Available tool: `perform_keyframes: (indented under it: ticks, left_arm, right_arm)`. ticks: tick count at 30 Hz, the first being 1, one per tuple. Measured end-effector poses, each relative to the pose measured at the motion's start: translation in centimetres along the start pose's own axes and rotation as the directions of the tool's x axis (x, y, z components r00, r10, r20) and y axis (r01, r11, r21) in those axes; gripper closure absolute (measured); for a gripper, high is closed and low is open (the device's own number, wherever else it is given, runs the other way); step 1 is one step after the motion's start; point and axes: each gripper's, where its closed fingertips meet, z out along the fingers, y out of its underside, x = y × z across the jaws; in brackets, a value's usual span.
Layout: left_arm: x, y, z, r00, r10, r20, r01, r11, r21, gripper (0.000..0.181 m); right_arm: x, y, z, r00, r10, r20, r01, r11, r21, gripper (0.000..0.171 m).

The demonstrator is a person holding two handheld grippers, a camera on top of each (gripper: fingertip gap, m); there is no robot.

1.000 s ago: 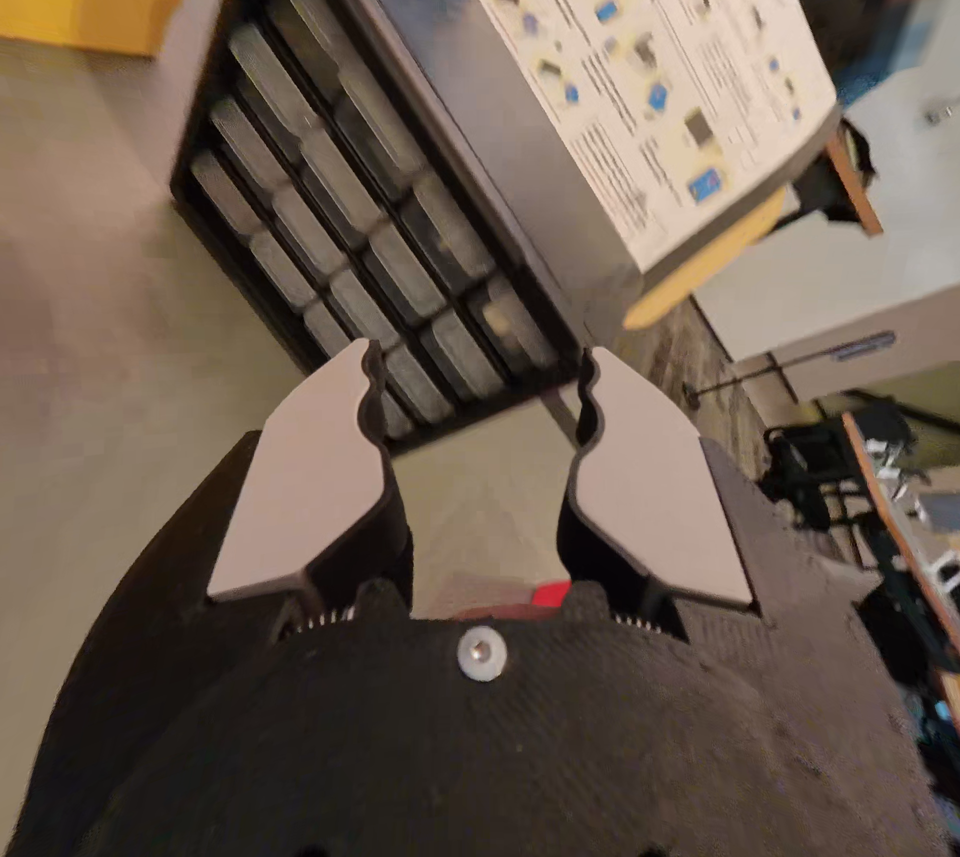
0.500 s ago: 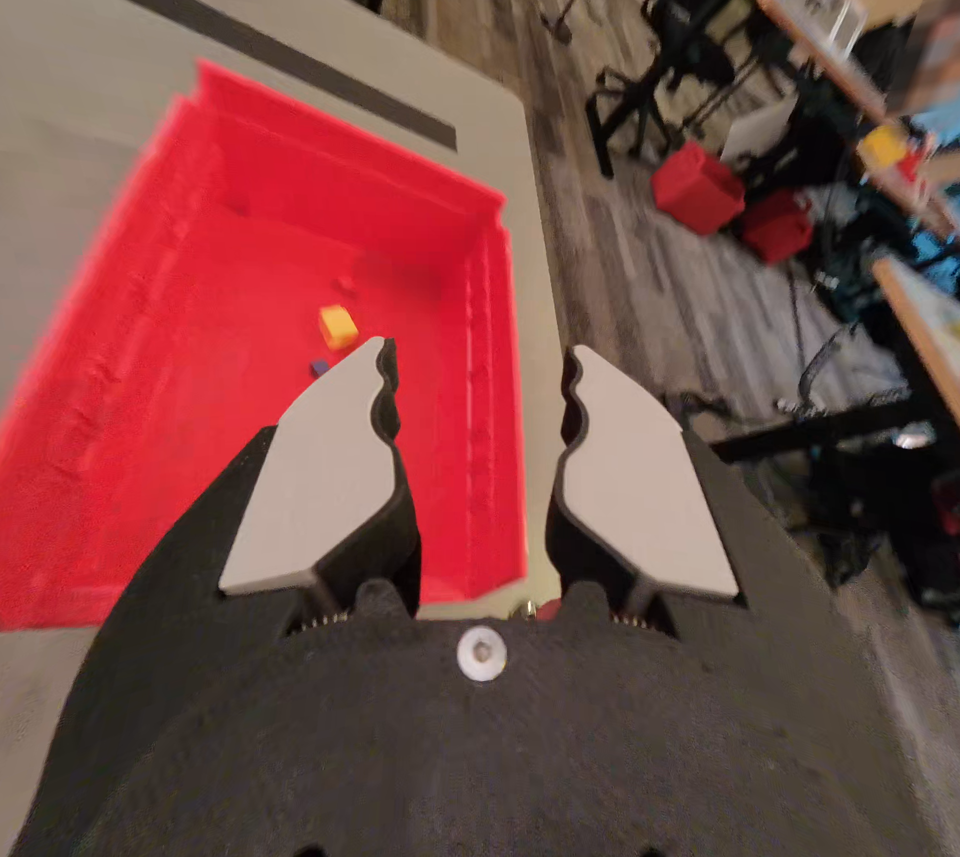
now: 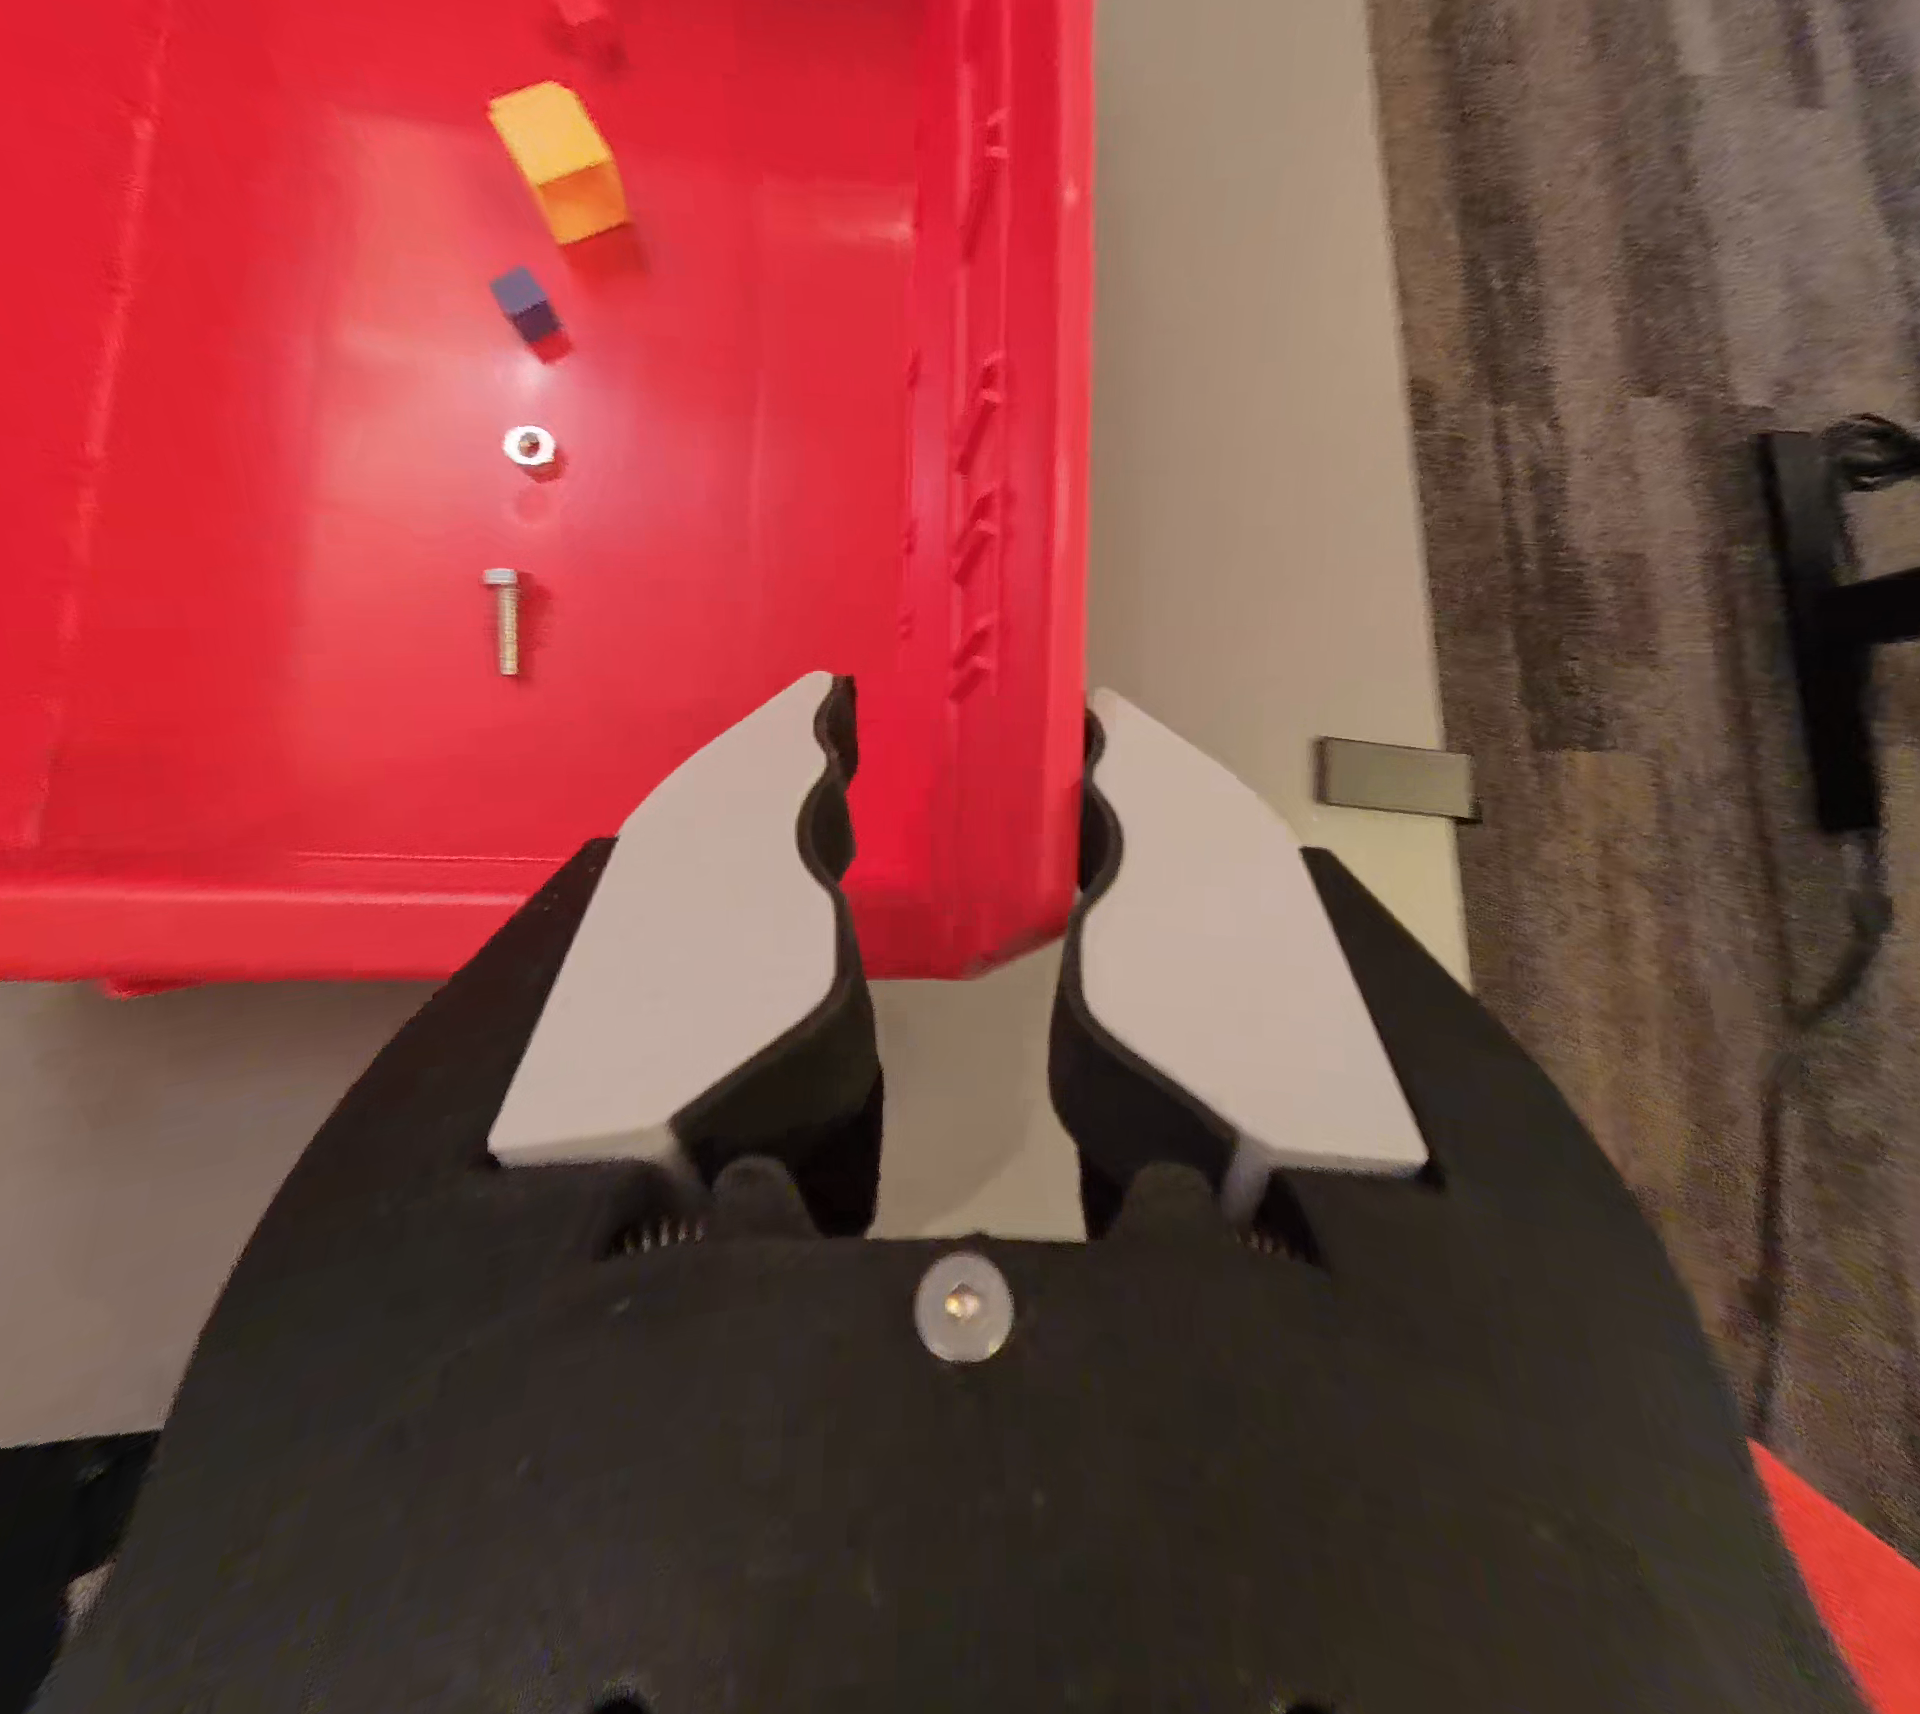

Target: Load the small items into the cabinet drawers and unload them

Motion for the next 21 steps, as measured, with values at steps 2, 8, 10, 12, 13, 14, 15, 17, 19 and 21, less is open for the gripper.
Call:
perform_keyframes:
  ticks: [2, 8, 10, 12, 13, 14, 15, 17, 19, 21]
  left_arm:
    - [-0.1, -0.1, 0.1, 0.999, 0.026, 0.027, -0.027, 1.000, 0.013, 0.149]
    - [0.2, -0.3, 0.2, 1.000, -0.016, -0.007, 0.016, 0.999, 0.052, 0.175]
    - [0.3, -0.3, 0.2, 0.999, -0.034, -0.026, 0.035, 0.997, 0.064, 0.176]
    - [0.3, -0.3, 0.2, 0.997, -0.057, -0.045, 0.060, 0.995, 0.077, 0.176]
    - [0.3, -0.3, 0.2, 0.997, -0.060, -0.048, 0.064, 0.995, 0.080, 0.176]
    - [0.3, -0.3, 0.1, 0.996, -0.065, -0.054, 0.069, 0.994, 0.082, 0.176]
    - [0.4, -0.3, 0.1, 0.995, -0.075, -0.064, 0.080, 0.993, 0.087, 0.176]
    - [0.5, -0.4, 0.1, 0.992, -0.092, -0.090, 0.101, 0.990, 0.099, 0.176]
    - [0.7, -0.5, -0.1, 0.987, -0.110, -0.117, 0.123, 0.986, 0.111, 0.176]
    - [0.7, -0.8, -0.5, 0.982, -0.126, -0.139, 0.144, 0.981, 0.127, 0.176]
  right_arm:
    - [-0.2, 0.1, 0.4, 1.000, 0.023, 0.017, -0.023, 1.000, 0.011, 0.143]
    - [-0.2, 0.2, 0.7, 0.998, 0.046, 0.053, -0.049, 0.998, 0.042, 0.164]
    - [-0.5, 0.3, 0.5, 0.997, 0.036, 0.068, -0.039, 0.999, 0.038, 0.167]
    - [-1.0, 0.3, 0.2, 0.996, 0.031, 0.089, -0.033, 0.999, 0.023, 0.168]
    - [-1.4, 0.3, 0.0, 0.994, 0.027, 0.103, -0.029, 1.000, 0.013, 0.169]
    - [-1.8, 0.3, -0.2, 0.993, 0.021, 0.115, -0.022, 1.000, 0.010, 0.169]
    - [-2.2, 0.3, -0.3, 0.993, 0.015, 0.118, -0.017, 1.000, 0.009, 0.169]
    - [-2.9, 0.5, -0.6, 0.992, 0.007, 0.127, -0.007, 1.000, 0.000, 0.169]
    - [-4.0, 0.6, -1.0, 0.988, 0.010, 0.155, -0.010, 1.000, -0.002, 0.169]
    - [-5.2, 1.0, -1.4, 0.984, -0.004, 0.177, 0.007, 1.000, -0.012, 0.169]
